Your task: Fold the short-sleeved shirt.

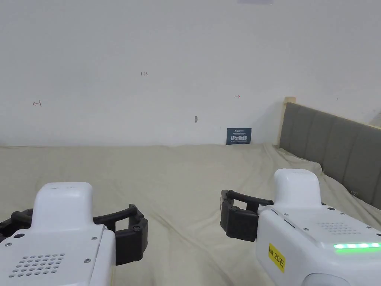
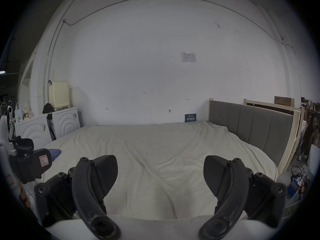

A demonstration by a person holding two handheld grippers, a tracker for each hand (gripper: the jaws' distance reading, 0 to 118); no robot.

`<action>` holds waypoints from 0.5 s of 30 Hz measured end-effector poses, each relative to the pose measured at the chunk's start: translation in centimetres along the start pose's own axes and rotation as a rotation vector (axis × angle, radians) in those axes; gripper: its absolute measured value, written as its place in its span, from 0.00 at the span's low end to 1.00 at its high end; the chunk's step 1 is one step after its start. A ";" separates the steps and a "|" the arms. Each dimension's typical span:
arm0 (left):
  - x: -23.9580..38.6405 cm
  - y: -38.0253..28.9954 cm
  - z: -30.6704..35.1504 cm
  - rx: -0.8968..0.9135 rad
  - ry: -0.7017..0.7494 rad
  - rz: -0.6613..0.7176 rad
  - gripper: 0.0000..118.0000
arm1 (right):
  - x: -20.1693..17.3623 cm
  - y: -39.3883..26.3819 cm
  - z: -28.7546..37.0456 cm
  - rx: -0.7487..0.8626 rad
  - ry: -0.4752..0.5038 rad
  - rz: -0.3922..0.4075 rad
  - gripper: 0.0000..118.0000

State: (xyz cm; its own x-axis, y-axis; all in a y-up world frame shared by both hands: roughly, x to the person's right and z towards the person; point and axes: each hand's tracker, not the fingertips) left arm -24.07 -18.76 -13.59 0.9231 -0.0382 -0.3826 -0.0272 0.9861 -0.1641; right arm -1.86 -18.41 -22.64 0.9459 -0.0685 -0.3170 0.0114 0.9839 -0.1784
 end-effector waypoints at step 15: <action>0.4 -0.4 0.3 0.021 -0.029 -0.054 1.00 | -0.6 -0.6 0.2 0.001 0.017 0.008 0.87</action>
State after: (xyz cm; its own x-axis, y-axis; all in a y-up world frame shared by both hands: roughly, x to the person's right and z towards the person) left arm -23.57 -19.16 -13.42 0.9338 -0.0868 -0.3472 0.0303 0.9858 -0.1649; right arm -2.36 -18.93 -22.19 0.9403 -0.0630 -0.3346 0.0037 0.9846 -0.1748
